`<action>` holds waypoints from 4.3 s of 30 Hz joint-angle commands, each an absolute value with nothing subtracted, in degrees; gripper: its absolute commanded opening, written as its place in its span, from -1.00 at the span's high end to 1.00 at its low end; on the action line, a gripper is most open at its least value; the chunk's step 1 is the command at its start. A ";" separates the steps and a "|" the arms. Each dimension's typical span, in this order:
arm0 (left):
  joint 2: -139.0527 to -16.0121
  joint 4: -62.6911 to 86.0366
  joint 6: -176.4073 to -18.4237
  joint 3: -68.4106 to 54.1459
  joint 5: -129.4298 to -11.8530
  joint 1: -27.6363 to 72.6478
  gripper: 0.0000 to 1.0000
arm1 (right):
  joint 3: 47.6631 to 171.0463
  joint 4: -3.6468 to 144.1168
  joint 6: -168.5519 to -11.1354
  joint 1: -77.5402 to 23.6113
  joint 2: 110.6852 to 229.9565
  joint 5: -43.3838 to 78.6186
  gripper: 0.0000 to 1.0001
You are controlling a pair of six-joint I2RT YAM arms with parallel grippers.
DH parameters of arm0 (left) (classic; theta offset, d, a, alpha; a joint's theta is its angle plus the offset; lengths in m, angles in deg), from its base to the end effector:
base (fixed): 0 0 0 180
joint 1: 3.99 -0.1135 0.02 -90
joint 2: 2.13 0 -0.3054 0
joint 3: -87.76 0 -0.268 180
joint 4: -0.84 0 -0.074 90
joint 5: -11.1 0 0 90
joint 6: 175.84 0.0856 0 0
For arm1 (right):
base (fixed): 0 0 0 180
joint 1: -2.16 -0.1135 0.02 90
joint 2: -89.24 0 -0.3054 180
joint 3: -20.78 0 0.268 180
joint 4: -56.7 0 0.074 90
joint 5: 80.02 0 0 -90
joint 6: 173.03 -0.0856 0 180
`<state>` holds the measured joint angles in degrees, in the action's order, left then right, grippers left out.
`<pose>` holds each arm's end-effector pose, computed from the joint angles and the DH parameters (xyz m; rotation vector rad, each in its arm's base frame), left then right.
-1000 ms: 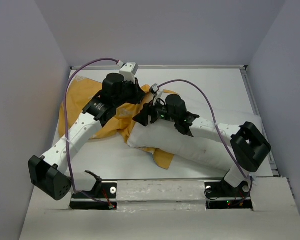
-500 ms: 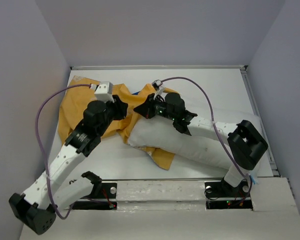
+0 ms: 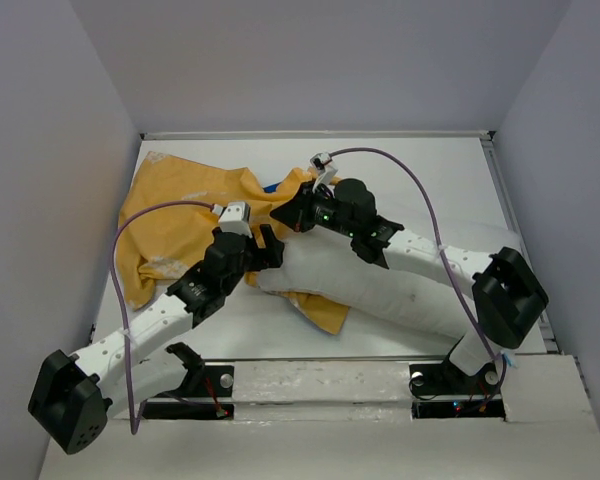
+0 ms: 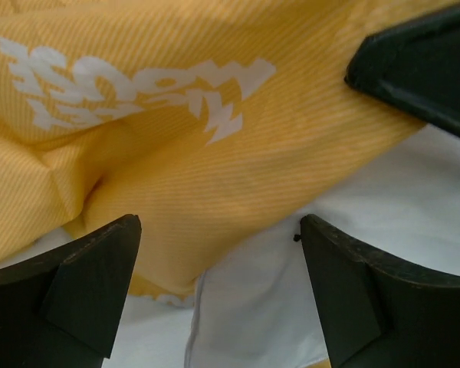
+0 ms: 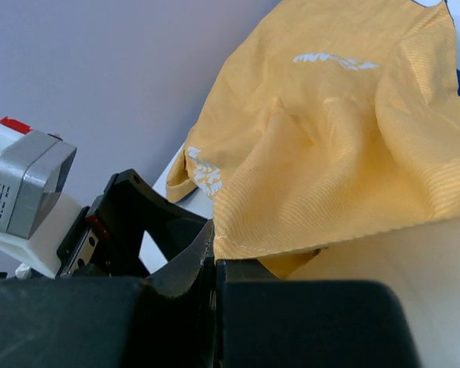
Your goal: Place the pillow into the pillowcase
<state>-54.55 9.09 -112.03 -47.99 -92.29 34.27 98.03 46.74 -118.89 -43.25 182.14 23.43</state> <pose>0.2085 -0.1392 0.2730 0.0335 1.8873 -0.5631 0.3017 0.3344 0.3306 -0.3453 1.7985 1.2365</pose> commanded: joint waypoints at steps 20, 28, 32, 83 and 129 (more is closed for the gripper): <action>-47.56 4.63 -111.06 -47.66 -89.46 34.59 1.00 | 95.52 82.53 -90.88 -45.12 169.49 20.18 -0.98; -47.56 4.64 -112.03 -47.31 -83.66 34.59 1.00 | 99.10 91.70 -80.84 -51.09 179.29 16.22 -0.97; -47.13 5.42 -112.38 -46.78 -79.97 34.59 0.92 | 106.82 91.01 -82.06 -51.10 186.00 12.98 0.62; -45.10 18.23 -118.18 -36.35 -76.33 42.59 -0.98 | 67.04 45.38 -117.13 -55.67 159.40 -1.72 -0.07; -92.40 18.35 -98.58 -4.41 -77.56 22.72 0.76 | 74.67 64.71 -101.31 -47.06 159.11 4.09 1.00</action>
